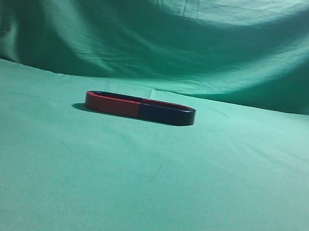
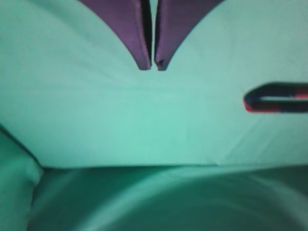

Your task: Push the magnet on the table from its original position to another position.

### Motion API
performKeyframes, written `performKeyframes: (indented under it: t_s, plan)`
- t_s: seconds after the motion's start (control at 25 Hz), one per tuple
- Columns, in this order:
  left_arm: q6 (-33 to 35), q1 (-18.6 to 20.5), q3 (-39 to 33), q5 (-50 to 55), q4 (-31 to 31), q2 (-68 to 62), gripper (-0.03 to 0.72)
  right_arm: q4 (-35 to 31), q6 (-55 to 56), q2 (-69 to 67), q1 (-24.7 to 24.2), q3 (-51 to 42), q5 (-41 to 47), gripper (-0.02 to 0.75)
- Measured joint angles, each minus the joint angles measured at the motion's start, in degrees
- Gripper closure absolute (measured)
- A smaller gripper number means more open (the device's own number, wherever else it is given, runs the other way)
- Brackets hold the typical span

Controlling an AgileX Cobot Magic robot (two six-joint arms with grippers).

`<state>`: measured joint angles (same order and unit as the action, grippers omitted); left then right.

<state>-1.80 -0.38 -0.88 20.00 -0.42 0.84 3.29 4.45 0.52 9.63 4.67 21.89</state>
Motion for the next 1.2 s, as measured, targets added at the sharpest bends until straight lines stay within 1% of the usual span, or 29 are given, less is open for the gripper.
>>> performKeyframes:
  t_s: [0.08,0.24,0.48,1.2]
  plan:
    - [0.0,0.0,0.0,0.0,0.0,0.0,0.316,0.0,0.0,0.0,-0.9,-2.5,-0.6,0.738]
    - [0.0,0.0,0.0,0.0,0.0,0.0,0.316,0.0,0.0,0.1,-1.1,-6.1,-1.5,0.738]
    - [0.0,0.0,0.0,0.0,0.0,0.0,0.316,0.0,0.0,0.1,-1.1,-6.2,0.4,0.738]
    - [0.0,0.0,0.0,0.0,0.0,0.0,0.316,0.0,0.0,0.1,-1.1,-6.2,0.5,0.738]
